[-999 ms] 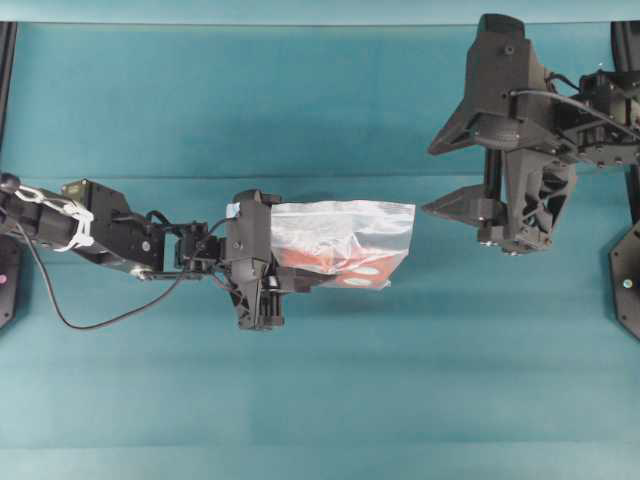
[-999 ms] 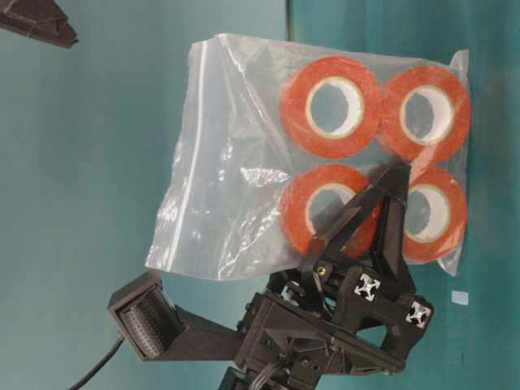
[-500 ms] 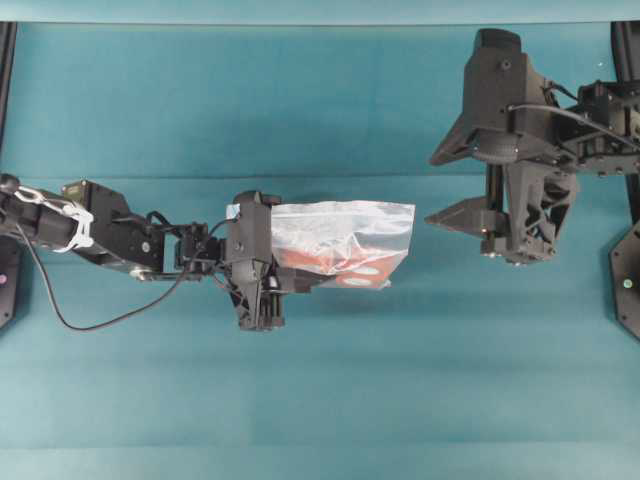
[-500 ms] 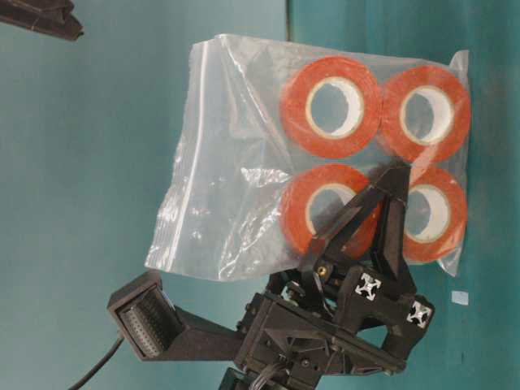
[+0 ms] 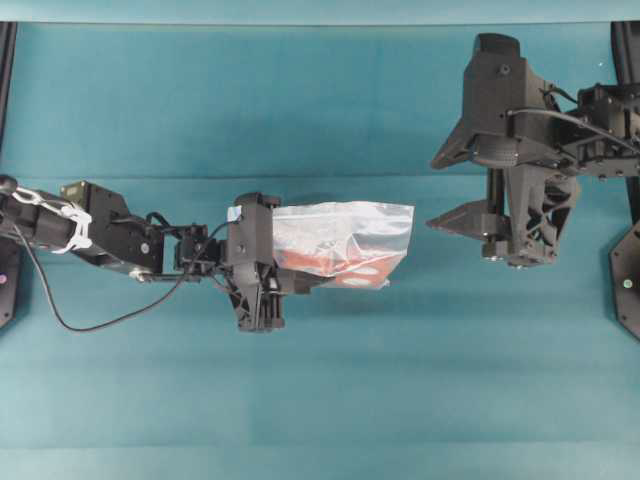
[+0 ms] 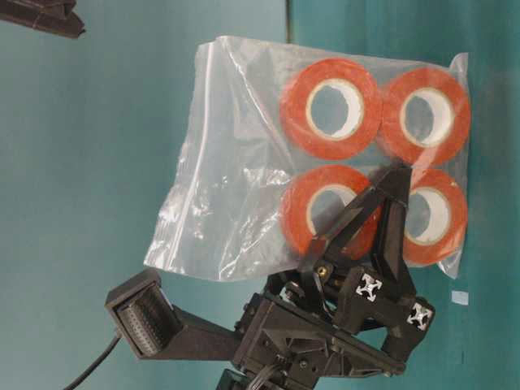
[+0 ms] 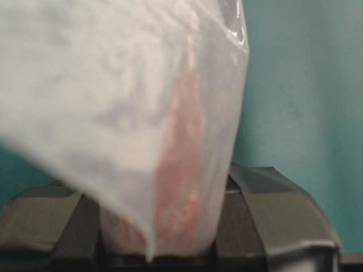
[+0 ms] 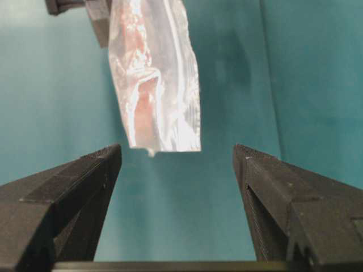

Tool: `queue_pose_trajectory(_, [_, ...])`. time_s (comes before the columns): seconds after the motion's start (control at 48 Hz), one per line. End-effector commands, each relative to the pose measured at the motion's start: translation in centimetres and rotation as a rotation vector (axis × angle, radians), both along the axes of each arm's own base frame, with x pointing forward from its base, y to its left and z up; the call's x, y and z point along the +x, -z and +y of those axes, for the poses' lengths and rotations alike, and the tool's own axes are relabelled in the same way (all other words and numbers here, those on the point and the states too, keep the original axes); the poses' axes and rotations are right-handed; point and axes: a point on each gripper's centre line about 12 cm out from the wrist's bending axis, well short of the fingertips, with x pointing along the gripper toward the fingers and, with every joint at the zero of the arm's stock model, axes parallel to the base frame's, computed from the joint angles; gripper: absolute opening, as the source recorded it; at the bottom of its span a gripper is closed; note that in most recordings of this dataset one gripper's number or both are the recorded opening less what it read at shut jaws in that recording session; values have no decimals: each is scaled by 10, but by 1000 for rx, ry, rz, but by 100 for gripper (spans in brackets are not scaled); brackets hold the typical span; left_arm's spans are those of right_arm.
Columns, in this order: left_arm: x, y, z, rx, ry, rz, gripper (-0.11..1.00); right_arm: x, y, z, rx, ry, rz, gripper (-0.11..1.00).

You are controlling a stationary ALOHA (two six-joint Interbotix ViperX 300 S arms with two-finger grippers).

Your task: Hand over the clear zip bag and make it stand upright.

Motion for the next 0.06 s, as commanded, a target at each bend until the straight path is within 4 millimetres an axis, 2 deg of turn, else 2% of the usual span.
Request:
queue_pose_trajectory(0.0, [1,-8,-2,1,6,-25,23,0,-6,1,4,1,-20,85])
queue_pose_trajectory(0.042, [1,-9,-2,3,6,-26,23,0,-6,1,4,1,-20,85])
